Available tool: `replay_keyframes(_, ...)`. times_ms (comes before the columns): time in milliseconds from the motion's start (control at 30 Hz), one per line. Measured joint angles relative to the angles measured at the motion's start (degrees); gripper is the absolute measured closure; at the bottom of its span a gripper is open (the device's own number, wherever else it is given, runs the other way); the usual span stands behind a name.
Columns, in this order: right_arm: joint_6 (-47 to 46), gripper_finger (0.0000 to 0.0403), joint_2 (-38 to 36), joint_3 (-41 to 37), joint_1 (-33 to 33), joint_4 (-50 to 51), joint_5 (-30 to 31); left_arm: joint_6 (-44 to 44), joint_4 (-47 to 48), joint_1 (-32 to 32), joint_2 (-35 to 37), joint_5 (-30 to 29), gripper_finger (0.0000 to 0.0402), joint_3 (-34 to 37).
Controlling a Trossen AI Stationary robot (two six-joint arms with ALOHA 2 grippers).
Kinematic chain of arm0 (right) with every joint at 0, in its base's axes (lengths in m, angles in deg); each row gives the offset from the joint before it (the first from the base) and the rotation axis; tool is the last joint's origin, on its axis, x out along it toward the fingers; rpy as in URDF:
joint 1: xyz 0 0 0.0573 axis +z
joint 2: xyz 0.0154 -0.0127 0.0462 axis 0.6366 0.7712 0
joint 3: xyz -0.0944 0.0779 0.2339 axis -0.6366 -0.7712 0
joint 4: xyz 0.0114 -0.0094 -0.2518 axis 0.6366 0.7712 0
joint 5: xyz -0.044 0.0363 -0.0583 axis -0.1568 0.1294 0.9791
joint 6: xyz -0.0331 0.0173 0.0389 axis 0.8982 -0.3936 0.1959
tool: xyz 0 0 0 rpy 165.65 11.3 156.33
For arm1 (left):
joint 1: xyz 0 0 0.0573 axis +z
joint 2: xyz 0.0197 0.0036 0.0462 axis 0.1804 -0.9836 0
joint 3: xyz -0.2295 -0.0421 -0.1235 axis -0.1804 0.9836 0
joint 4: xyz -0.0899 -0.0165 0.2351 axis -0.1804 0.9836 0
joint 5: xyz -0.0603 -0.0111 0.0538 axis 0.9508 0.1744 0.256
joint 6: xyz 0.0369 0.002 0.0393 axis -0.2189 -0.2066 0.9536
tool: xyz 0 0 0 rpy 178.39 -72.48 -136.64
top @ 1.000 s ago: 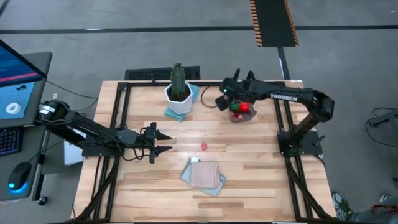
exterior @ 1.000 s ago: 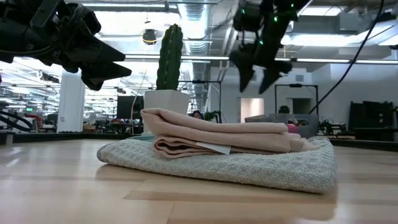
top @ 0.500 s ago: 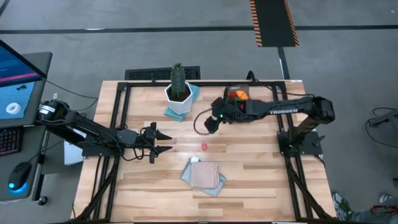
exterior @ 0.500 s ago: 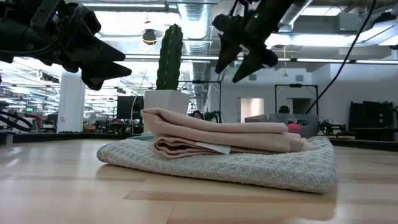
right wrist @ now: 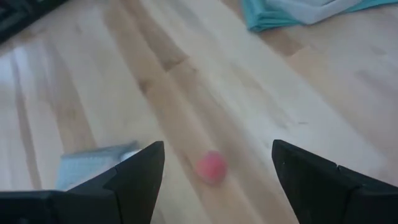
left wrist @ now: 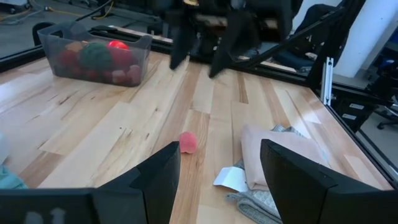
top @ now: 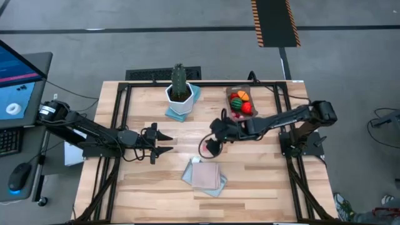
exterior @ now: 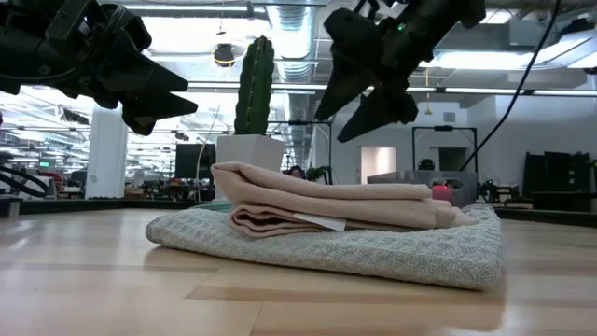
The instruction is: Pick and placing Produce into tupperware
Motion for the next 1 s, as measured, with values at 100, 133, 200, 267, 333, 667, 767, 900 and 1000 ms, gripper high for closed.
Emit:
replay_keyframes(100, -2.25, 0.0083, 2.52, -0.1, 1.69, -0.85, -0.18, 0.0, -0.02, 0.0, 0.0, 0.0, 0.0189, 0.0)
replay_keyframes(133, -2.29, 0.0083, 4.15, 0.22, 2.25, -2.87, -0.46, -0.01, 0.0, 0.0, 0.0, 0.0, 0.0189, 0.0)
replay_keyframes(200, -2.29, 0.0083, 7.46, 0.82, 3.07, -2.81, -0.46, 0.02, -0.25, 0.0, 0.0, 0.0, 0.0189, 0.0)
replay_keyframes(267, -1.51, 0.0083, 10.57, 2.67, 3.29, -1.6, -0.4, 0.02, -0.4, 0.0, 0.02, 0.0, 0.0189, -0.02)
replay_keyframes(333, -1.66, 0.0083, 12.25, 4.09, 3.2, -1.07, 0.06, 0.0, -0.45, 0.0, 0.02, 0.0, 0.0189, -0.02)
replay_keyframes(667, -1.86, 0.0083, 18.75, 7.14, 2.78, 0.75, 0.4, -0.01, 0.28, 0.0, -0.1, 0.11, 0.0189, -0.03)
replay_keyframes(767, -2.71, 0.0086, 18.67, 7.16, 2.72, 1.3, 0.67, -0.01, 0.09, 0.0, -0.46, 0.11, 0.0189, -0.02)
replay_keyframes(900, -3.4, 0.0102, 18.66, 7.16, 2.77, 1.33, 0.65, -0.02, -0.2, 0.0, -0.76, 0.09, 0.0189, -0.02)
replay_keyframes(1000, -3.4, 0.0119, 19.65, 7.26, 2.64, 1.11, 0.63, -0.03, -0.48, 0.0, -0.74, 0.09, 0.0189, -0.02)
